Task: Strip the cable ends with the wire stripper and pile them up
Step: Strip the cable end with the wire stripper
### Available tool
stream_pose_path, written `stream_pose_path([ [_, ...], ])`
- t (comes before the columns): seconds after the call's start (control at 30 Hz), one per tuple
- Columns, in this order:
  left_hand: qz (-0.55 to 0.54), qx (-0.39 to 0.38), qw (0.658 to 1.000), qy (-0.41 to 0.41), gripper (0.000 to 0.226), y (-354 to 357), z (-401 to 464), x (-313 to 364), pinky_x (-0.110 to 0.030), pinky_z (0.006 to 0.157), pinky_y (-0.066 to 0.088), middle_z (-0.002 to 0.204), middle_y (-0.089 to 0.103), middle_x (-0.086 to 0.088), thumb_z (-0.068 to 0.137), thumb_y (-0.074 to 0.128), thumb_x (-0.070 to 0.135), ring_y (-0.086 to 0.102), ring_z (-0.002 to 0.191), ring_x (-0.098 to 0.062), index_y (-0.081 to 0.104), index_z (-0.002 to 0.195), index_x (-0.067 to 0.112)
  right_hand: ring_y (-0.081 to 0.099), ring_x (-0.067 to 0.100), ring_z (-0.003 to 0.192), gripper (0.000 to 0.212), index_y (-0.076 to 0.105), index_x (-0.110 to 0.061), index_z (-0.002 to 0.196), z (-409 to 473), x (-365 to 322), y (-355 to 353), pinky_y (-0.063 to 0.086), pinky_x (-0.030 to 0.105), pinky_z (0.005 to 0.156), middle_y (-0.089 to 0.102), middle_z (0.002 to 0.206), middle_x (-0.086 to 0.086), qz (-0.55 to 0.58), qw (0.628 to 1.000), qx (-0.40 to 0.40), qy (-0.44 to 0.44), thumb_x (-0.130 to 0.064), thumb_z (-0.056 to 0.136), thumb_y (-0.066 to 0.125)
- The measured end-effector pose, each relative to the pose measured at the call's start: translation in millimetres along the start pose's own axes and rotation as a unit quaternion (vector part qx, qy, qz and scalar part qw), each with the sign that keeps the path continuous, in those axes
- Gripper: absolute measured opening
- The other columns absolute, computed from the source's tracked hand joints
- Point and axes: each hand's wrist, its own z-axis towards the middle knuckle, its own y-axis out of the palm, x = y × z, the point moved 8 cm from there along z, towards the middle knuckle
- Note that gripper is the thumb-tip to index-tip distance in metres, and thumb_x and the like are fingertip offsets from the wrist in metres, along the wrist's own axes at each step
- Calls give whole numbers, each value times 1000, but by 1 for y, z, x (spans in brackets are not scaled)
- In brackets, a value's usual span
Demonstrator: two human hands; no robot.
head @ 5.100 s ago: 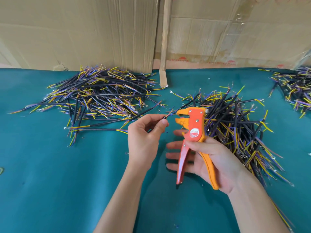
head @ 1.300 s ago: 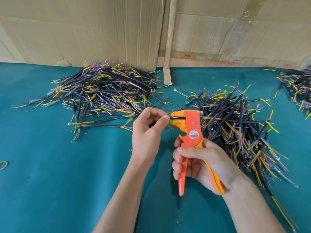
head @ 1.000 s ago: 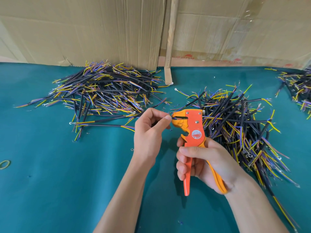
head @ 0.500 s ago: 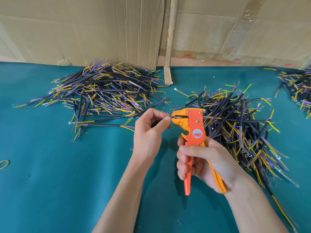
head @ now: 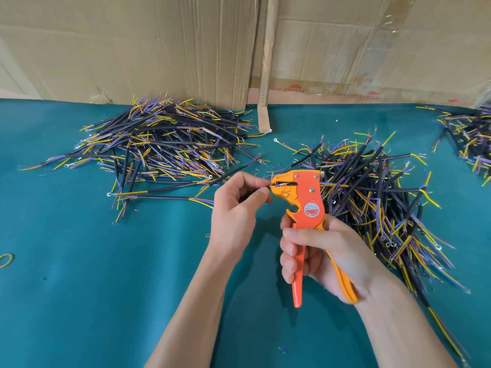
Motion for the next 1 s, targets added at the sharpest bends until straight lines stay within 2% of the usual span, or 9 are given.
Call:
stream_pose_path([
  [0.13, 6, 3, 1000, 0, 17, -1, 1, 0, -7, 59, 40, 72, 69, -1, 92, 60, -5, 58, 60, -1, 65, 87, 9, 51, 28, 53, 7, 67, -8, 87, 0, 0, 0, 50, 39, 52, 50, 68, 13, -5, 1000, 6, 2, -10, 83, 72],
  [0.37, 8, -7, 1000, -4, 17, 1, 1, 0, -7, 60, 41, 72, 70, 0, 94, 60, -6, 60, 62, -1, 66, 88, 9, 42, 23, 43, 18, 60, -10, 81, 0, 1, -2, 43, 32, 44, 44, 60, 9, 0, 999, 37, 2, -19, 82, 75],
  [0.53, 30, -13, 999, -3, 20, 6, 0, -2, -13, 73, 47, 76, 72, 2, 96, 56, -9, 66, 75, -7, 66, 94, 8, 31, 14, 33, 18, 62, -15, 72, 1, -3, -8, 33, 21, 37, 34, 52, 3, 2, 996, 91, -24, -19, 77, 80],
  [0.63, 47, -6, 999, 16, 20, 6, -1, 3, -13, 74, 48, 79, 74, 0, 95, 57, -8, 69, 78, -8, 67, 96, 9, 43, 22, 39, 21, 66, -13, 80, 0, -4, -1, 41, 29, 43, 47, 57, 10, 32, 998, 52, -36, -21, 76, 85],
  [0.7, 66, 19, 997, 29, 18, 3, -2, 5, -13, 72, 48, 84, 76, -4, 95, 58, -8, 71, 80, -8, 67, 97, 8, 56, 31, 51, 25, 68, -9, 91, 0, -7, 1, 51, 40, 52, 58, 69, 20, 55, 997, 33, -45, -21, 75, 84],
  [0.77, 98, 57, 992, 50, 16, -1, -3, 9, -14, 71, 47, 86, 76, -2, 94, 60, -5, 71, 81, -7, 66, 96, 10, 62, 37, 63, 19, 69, -8, 92, 0, -13, -4, 57, 47, 62, 63, 79, 24, 54, 996, 44, -61, -14, 77, 78],
  [0.87, 149, 104, 980, 85, 17, -10, -4, 12, -21, 70, 47, 85, 74, 6, 93, 61, 1, 66, 76, -10, 66, 91, 18, 63, 38, 66, 16, 68, -8, 92, -2, -18, -13, 58, 47, 63, 63, 81, 26, 44, 995, 67, -66, -10, 76, 72],
  [0.93, 181, 117, 971, 102, 15, -12, -5, 14, -29, 68, 44, 83, 70, 8, 93, 61, 8, 59, 73, -15, 66, 91, 22, 63, 39, 67, 25, 65, -5, 99, -3, -17, -11, 57, 47, 63, 62, 83, 28, 38, 997, 42, -55, -8, 76, 75],
  [1.0, 205, 119, 965, 116, 14, -10, -7, 16, -33, 71, 46, 86, 69, 11, 93, 58, 12, 60, 80, -19, 65, 94, 24, 63, 39, 68, 32, 63, -4, 103, -4, -13, -3, 57, 48, 64, 63, 85, 29, 21, 999, 8, -36, -11, 75, 77],
])
